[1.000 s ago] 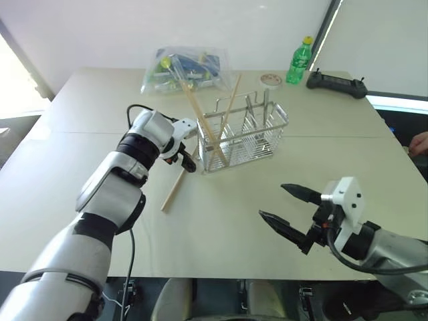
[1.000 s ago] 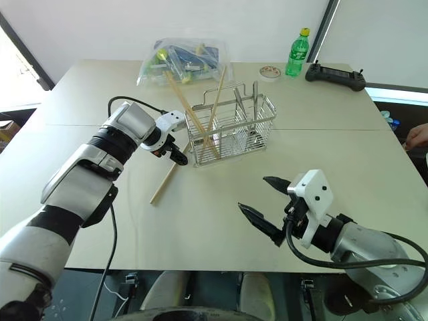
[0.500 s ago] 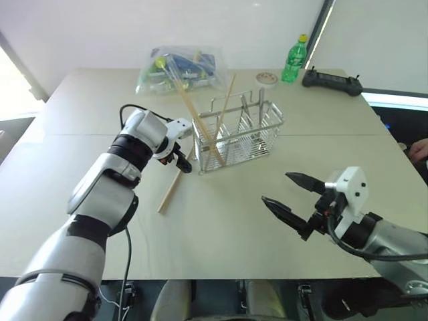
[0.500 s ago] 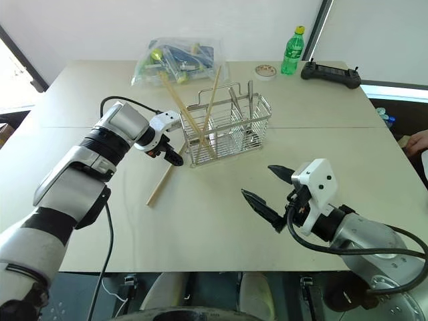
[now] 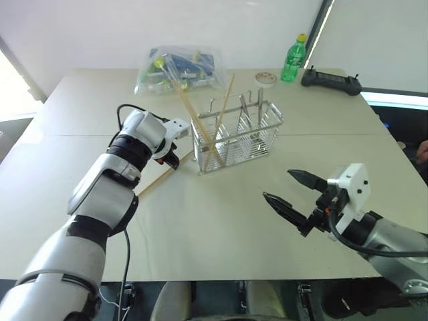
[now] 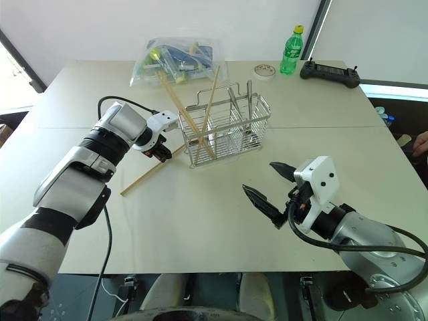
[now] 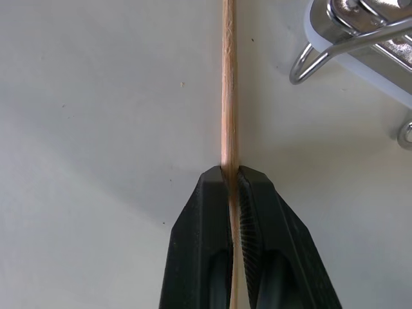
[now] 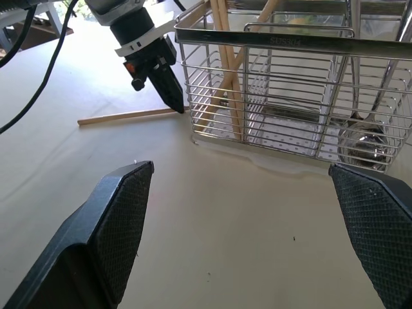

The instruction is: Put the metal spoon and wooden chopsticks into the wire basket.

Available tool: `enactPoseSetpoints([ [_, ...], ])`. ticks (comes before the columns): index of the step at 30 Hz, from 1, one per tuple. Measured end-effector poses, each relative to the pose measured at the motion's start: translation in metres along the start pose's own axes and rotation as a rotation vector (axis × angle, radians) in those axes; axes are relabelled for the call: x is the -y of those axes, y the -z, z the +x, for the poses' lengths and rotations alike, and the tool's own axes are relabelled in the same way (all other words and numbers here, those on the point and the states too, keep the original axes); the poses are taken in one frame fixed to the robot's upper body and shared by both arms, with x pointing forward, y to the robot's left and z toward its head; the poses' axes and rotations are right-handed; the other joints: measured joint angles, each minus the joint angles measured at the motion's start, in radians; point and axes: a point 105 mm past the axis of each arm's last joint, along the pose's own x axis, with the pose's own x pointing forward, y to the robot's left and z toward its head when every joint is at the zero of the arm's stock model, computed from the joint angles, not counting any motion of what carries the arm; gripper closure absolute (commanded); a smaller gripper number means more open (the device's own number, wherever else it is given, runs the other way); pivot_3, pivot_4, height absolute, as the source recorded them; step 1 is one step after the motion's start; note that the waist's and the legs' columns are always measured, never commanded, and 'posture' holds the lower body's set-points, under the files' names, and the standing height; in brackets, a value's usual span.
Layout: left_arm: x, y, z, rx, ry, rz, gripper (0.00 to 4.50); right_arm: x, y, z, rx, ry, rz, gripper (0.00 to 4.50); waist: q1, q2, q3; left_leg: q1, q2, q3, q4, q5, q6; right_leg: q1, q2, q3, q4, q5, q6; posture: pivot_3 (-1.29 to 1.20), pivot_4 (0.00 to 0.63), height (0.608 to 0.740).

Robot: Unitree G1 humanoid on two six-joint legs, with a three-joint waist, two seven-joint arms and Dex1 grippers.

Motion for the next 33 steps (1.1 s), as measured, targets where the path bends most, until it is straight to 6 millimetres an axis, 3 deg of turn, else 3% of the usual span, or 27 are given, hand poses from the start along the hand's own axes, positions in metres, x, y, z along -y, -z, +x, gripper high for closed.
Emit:
enactPoseSetpoints([
  [8,-0.005,0.004,-0.002,0.018,0.001,-0.088,4.42,0.002,-0.001,0.001,0.004,0.001,0.007,0.0,-0.002,0.0,0.0,0.0,0.0,0.0,0.0,0.0,0.0,0.0,0.0,0.0,0.0,0.0,0.001,0.0,0.15,0.69],
  [12,-0.013,0.008,-0.004,0.072,0.015,-0.229,4.42,0.002,-0.002,0.002,0.007,-0.008,0.008,0.0,-0.003,0.0,0.0,0.0,0.0,0.0,0.0,0.0,0.0,-0.001,0.001,0.0,0.001,0.001,0.002,0.0,0.15,0.69],
  [15,-0.031,0.015,-0.007,0.14,-0.019,-0.372,4.42,0.001,-0.002,0.001,-0.002,-0.029,0.001,0.0,-0.007,-0.001,0.0,0.002,0.001,0.0,0.0,0.0,0.0,-0.001,0.001,0.0,0.002,0.001,0.002,0.0,0.15,0.69],
  [18,-0.062,0.022,-0.014,0.278,-0.118,-0.553,4.42,0.001,-0.002,0.0,-0.019,-0.057,0.0,0.0,-0.007,-0.003,0.002,0.002,0.002,-0.001,0.0,0.0,0.0,-0.001,0.001,-0.001,0.002,0.001,0.003,0.0,0.15,0.69],
  [21,-0.088,0.01,-0.03,0.494,-0.211,-0.635,4.42,-0.001,-0.003,-0.002,-0.043,-0.093,-0.011,0.0,0.003,-0.004,0.002,0.0,0.002,-0.001,0.001,0.0,0.0,-0.001,0.001,-0.001,0.002,0.002,0.002,0.0,0.15,0.69],
  [23,-0.11,-0.001,-0.056,0.683,-0.288,-0.668,4.42,-0.002,-0.004,-0.004,-0.051,-0.113,-0.015,0.0,0.004,-0.006,0.003,-0.001,0.002,-0.001,0.001,0.0,-0.001,-0.002,0.0,-0.001,0.002,0.004,-0.002,0.0,0.15,0.69],
  [25,-0.128,-0.015,-0.096,0.926,-0.357,-0.679,4.42,-0.001,-0.005,-0.005,-0.059,-0.123,-0.017,0.0,0.003,-0.007,0.003,-0.002,0.001,-0.001,0.0,0.0,-0.002,-0.002,-0.002,-0.001,0.001,0.004,-0.002,0.0,0.15,0.69],
  [27,-0.134,-0.03,-0.145,1.169,-0.394,-0.638,4.42,0.003,-0.006,-0.007,-0.061,-0.115,-0.017,0.0,0.003,-0.008,0.003,-0.003,0.0,0.0,0.0,0.0,-0.002,-0.002,-0.003,-0.001,0.0,0.004,-0.001,0.0,0.15,0.69],
  [30,-0.119,-0.049,-0.219,1.49,-0.381,-0.536,4.42,0.007,-0.008,-0.007,-0.057,-0.11,-0.011,0.0,0.002,-0.008,0.003,-0.002,-0.001,0.0,0.0,0.0,-0.004,-0.002,-0.004,-0.001,0.0,0.005,-0.001,0.0,0.15,0.69],
  [33,-0.082,-0.071,-0.279,1.726,-0.298,-0.395,4.42,0.008,-0.009,-0.007,-0.055,-0.111,-0.01,0.0,0.006,-0.009,0.003,-0.002,-0.002,0.0,0.0,0.0,-0.004,0.0,-0.003,-0.001,0.0,0.004,-0.001,0.0,0.15,0.69],
])
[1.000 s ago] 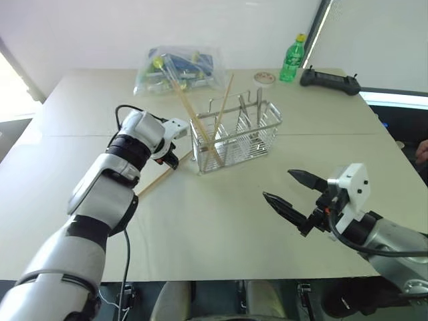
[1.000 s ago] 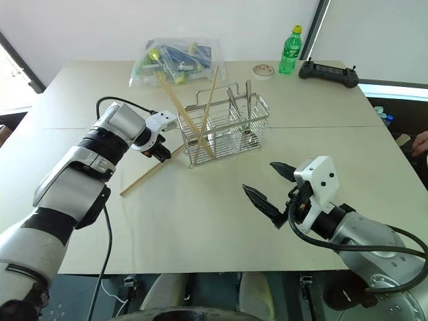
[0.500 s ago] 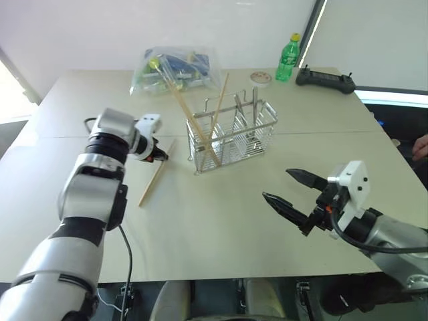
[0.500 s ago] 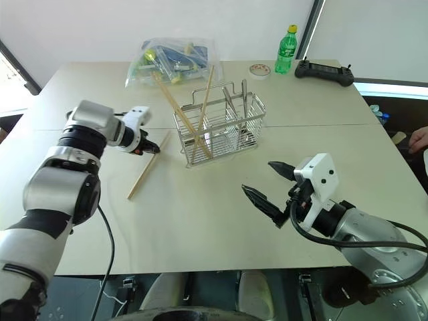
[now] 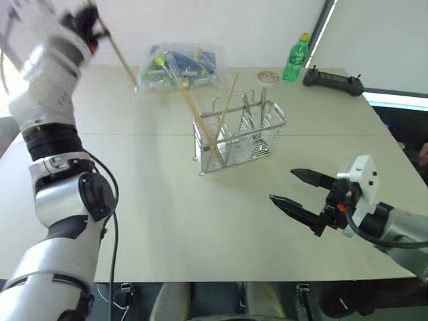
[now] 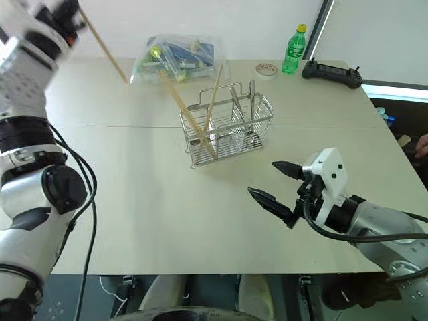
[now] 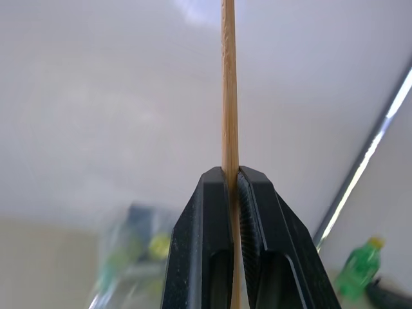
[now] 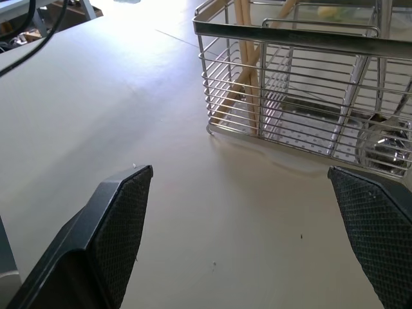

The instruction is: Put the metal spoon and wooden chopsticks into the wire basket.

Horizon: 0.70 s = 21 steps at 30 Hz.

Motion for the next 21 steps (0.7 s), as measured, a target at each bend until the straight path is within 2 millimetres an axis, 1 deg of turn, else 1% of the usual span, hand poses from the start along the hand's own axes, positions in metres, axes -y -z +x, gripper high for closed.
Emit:
enactPoseSetpoints([
  [1,0.017,-0.013,0.003,0.045,0.056,-0.005,4.42,0.0,-0.001,0.0,0.002,-0.003,-0.001,0.0,0.0,0.0,0.0,0.001,0.0,0.0,0.0,0.0,0.0,0.001,0.0,0.0,0.0,0.0,0.0,0.0,0.15,0.69],
  [2,0.032,-0.021,0.004,0.072,0.103,-0.008,4.42,0.0,-0.001,0.001,0.003,-0.004,-0.002,0.0,-0.001,0.0,0.0,0.002,-0.001,0.0,0.0,0.0,0.0,0.002,0.0,0.0,0.0,0.0,0.0,0.0,0.15,0.69],
  [3,0.05,-0.026,0.005,0.09,0.164,-0.012,4.42,0.0,-0.002,0.001,0.003,-0.005,-0.002,0.0,-0.001,0.0,0.0,0.003,0.0,0.0,0.0,0.0,0.0,0.004,0.0,0.0,0.0,0.0,0.0,0.0,0.15,0.69],
  [4,0.064,-0.025,0.005,0.09,0.215,-0.011,4.42,0.0,-0.002,0.001,0.003,-0.006,-0.002,0.0,-0.001,0.0,0.0,0.004,0.0,0.0,0.001,0.0,0.0,0.005,0.0,0.0,0.0,0.0,0.0,0.0,0.15,0.69],
  [6,0.101,-0.013,0.005,0.056,0.34,-0.026,4.42,0.001,-0.002,0.001,0.004,-0.002,0.0,0.0,0.0,0.0,0.0,0.004,0.0,0.0,0.003,0.0,0.0,0.005,0.001,0.0,0.0,0.0,0.0,0.0,0.15,0.69],
  [7,0.118,-0.003,0.003,0.028,0.402,-0.032,4.42,0.002,-0.002,0.001,0.006,0.001,0.001,0.0,-0.001,0.001,0.0,0.004,0.0,0.0,0.004,0.0,0.0,0.006,0.002,0.0,0.0,0.0,0.0,0.0,0.15,0.69],
  [9,0.142,0.021,-0.002,-0.043,0.493,-0.026,4.42,0.003,-0.002,0.002,0.01,0.01,0.004,0.0,-0.005,0.002,-0.001,0.004,0.0,0.0,0.004,0.0,0.0,0.006,0.002,0.0,0.0,0.0,0.0,0.0,0.15,0.69],
  [11,0.147,0.047,-0.008,-0.115,0.522,-0.022,4.42,0.004,0.0,0.001,0.012,0.026,0.016,0.0,-0.013,0.004,-0.002,0.004,0.001,0.002,0.004,0.0,0.0,0.005,0.003,0.002,0.0,0.0,-0.001,0.0,0.15,0.69],
  [13,0.143,0.073,-0.015,-0.196,0.521,-0.017,4.42,0.004,0.003,0.0,0.008,0.043,0.031,0.0,-0.016,0.004,-0.002,0.004,0.002,0.002,0.003,0.0,0.0,0.003,0.005,0.002,0.001,0.0,-0.001,0.0,0.15,0.69],
  [14,0.14,0.08,-0.017,-0.218,0.517,-0.019,4.42,0.004,0.004,0.0,0.007,0.048,0.032,0.0,-0.015,0.004,-0.001,0.003,0.003,0.002,0.003,0.0,0.001,0.001,0.005,0.002,0.002,0.0,-0.001,0.0,0.15,0.69],
  [17,0.132,0.095,-0.024,-0.269,0.504,-0.018,4.42,0.005,0.003,-0.001,0.013,0.071,0.029,0.0,-0.01,0.005,-0.001,0.002,0.003,0.001,0.002,0.0,0.001,0.001,0.006,0.002,0.002,0.0,-0.002,0.0,0.15,0.69],
  [21,0.128,0.107,-0.035,-0.316,0.509,-0.016,4.42,0.009,0.001,-0.005,0.019,0.108,0.021,0.0,-0.003,0.004,-0.001,0.001,0.002,0.001,0.004,0.0,0.001,0.002,0.004,0.002,0.0,-0.001,-0.002,0.0,0.15,0.69],
])
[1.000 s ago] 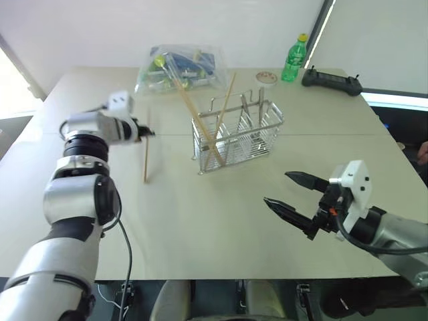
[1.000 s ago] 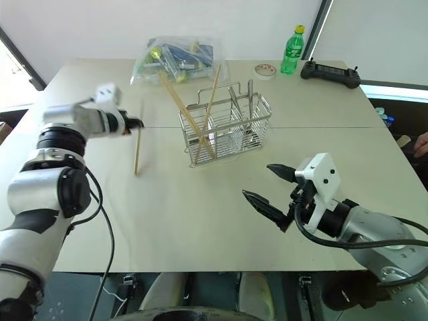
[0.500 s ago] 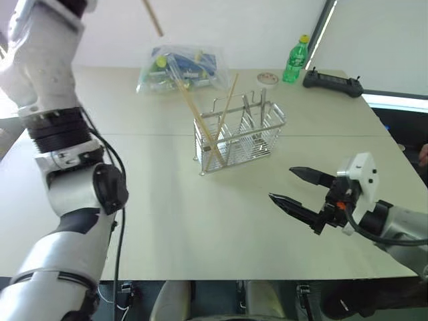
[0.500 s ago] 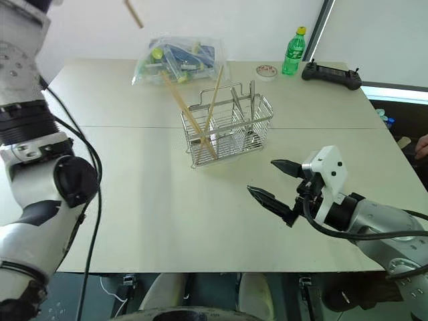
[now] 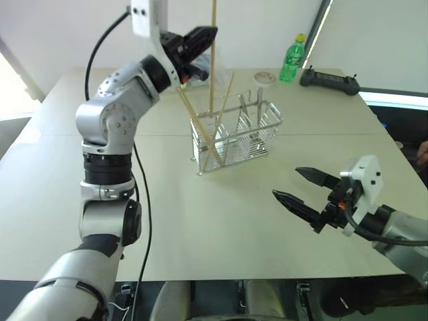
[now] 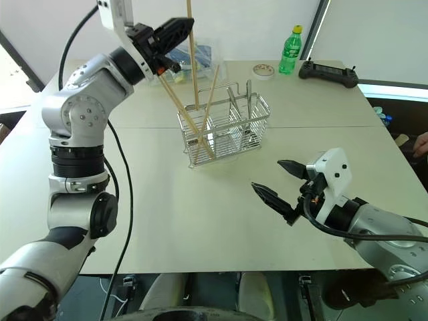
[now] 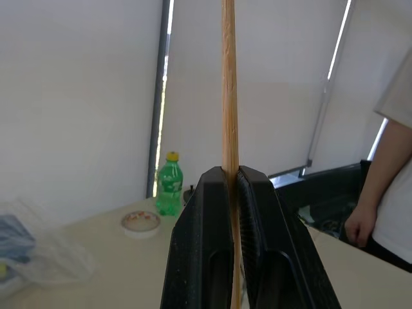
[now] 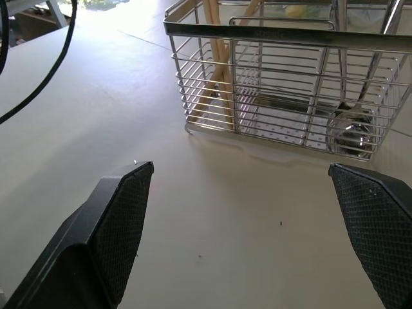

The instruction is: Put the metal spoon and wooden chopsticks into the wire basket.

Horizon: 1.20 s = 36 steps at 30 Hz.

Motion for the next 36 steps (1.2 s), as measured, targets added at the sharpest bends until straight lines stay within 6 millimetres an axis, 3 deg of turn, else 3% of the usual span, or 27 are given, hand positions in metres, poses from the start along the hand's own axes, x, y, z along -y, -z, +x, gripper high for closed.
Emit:
enactPoseSetpoints([
  [12,0.019,0.046,-0.011,-0.106,0.032,-0.006,4.42,0.006,0.0,-0.004,0.007,0.023,0.005,0.0,-0.003,0.0,0.0,0.001,0.0,0.0,0.001,0.0,0.0,0.001,0.0,0.0,0.0,-0.002,-0.003,0.0,0.15,0.69],
  [15,0.02,0.049,-0.014,-0.114,0.037,0.028,3.36,0.008,-0.003,-0.004,0.018,0.028,-0.001,0.0,-0.002,0.0,0.0,0.001,0.0,-0.001,0.001,0.0,0.0,0.001,0.0,0.0,0.0,-0.002,-0.004,0.0,0.15,0.69],
  [21,0.02,0.047,-0.017,-0.11,0.038,0.04,0.24,0.012,-0.009,-0.001,0.041,0.032,-0.013,0.0,-0.001,0.0,0.0,0.0,0.0,-0.001,0.001,0.0,0.0,0.001,0.0,0.0,0.0,-0.002,-0.004,0.0,0.15,0.69],
  [22,0.02,0.047,-0.017,-0.105,0.039,0.033,0.04,0.013,-0.009,0.0,0.041,0.032,-0.012,0.0,-0.001,0.0,0.0,0.0,0.0,-0.001,0.001,0.0,0.0,0.001,0.0,0.0,0.0,-0.002,-0.004,0.0,0.15,0.69],
  [29,0.016,0.037,-0.022,-0.091,0.056,-0.046,0.04,0.019,-0.015,0.002,0.056,0.037,-0.023,0.0,-0.002,0.0,0.0,0.0,0.0,-0.001,0.001,0.0,0.0,0.001,0.0,0.0,0.0,-0.002,-0.004,0.0,0.15,0.69],
  [32,0.009,0.012,-0.025,-0.1,0.099,0.021,0.04,0.022,-0.018,0.003,0.042,0.022,-0.056,0.0,-0.005,0.0,0.001,0.0,0.0,0.0,0.001,0.0,0.0,0.0,0.001,0.0,0.0,-0.002,-0.004,0.0,0.15,0.69],
  [33,0.007,0.002,-0.031,-0.118,0.136,0.077,0.04,0.022,-0.021,0.003,0.034,0.014,-0.073,0.0,-0.009,0.002,0.001,0.0,0.0,0.0,0.0,0.0,0.0,-0.001,0.001,0.0,0.0,-0.002,-0.004,0.0,0.15,0.69],
  [36,0.0,-0.017,-0.08,-0.349,0.33,0.357,0.04,0.037,-0.038,-0.004,0.033,0.022,-0.121,0.0,-0.028,0.004,0.001,0.001,0.001,0.004,-0.006,-0.001,0.002,-0.004,0.001,0.001,0.0,-0.005,-0.011,0.0,0.15,0.69],
])
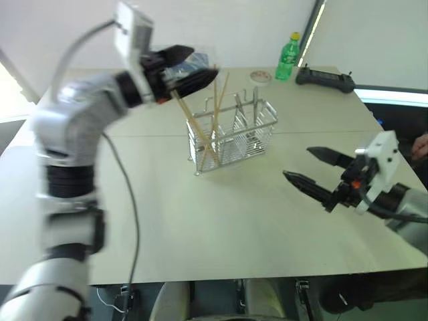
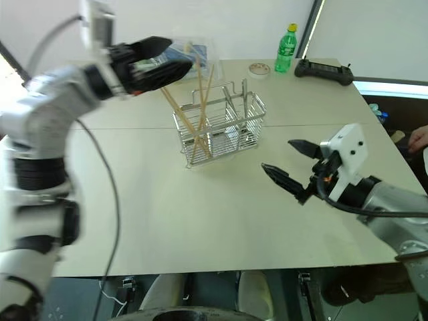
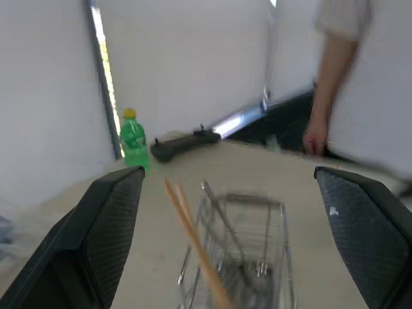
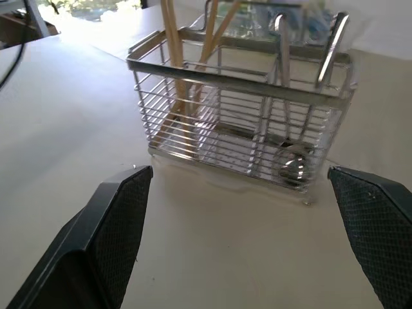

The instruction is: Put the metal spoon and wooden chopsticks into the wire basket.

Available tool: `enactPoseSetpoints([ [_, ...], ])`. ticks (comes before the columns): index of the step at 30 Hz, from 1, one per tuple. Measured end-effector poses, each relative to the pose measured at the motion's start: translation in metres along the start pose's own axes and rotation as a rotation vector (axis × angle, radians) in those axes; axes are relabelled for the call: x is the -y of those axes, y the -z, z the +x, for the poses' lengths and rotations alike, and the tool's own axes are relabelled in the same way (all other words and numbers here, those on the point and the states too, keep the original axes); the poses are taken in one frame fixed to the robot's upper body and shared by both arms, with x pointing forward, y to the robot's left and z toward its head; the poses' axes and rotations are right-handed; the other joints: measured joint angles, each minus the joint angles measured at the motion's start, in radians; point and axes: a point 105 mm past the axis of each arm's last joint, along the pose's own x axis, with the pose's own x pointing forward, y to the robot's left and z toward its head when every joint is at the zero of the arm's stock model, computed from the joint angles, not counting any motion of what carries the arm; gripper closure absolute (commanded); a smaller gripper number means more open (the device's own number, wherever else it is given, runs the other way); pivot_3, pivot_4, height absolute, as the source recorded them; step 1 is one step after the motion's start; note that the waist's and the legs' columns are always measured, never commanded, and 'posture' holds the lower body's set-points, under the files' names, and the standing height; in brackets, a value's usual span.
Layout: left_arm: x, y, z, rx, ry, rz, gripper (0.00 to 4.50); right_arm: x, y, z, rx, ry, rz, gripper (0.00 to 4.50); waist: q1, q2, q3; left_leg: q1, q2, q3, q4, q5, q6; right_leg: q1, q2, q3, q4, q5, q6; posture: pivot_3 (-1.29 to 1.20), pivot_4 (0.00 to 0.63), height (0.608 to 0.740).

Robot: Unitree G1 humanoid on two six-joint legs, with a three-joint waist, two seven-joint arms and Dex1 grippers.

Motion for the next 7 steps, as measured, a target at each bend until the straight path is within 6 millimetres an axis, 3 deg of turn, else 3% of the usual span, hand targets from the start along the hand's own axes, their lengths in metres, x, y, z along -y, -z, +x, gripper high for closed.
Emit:
enactPoseSetpoints([
  [3,0.013,0.018,-0.033,-0.216,0.173,0.071,0.04,0.015,-0.012,-0.004,-0.001,0.005,-0.041,0.0,0.005,0.001,0.0,0.0,0.001,-0.001,-0.001,-0.001,0.002,0.0,0.0,-0.001,0.0,-0.001,-0.002,0.0,0.15,0.69],
  [7,0.018,0.042,-0.045,-0.326,0.257,0.037,0.04,0.022,-0.012,-0.002,-0.006,0.0,-0.044,0.0,0.029,0.0,0.0,-0.002,0.004,-0.002,0.001,-0.001,0.002,0.0,-0.001,-0.002,0.0,-0.002,-0.001,0.0,0.15,0.69],
])
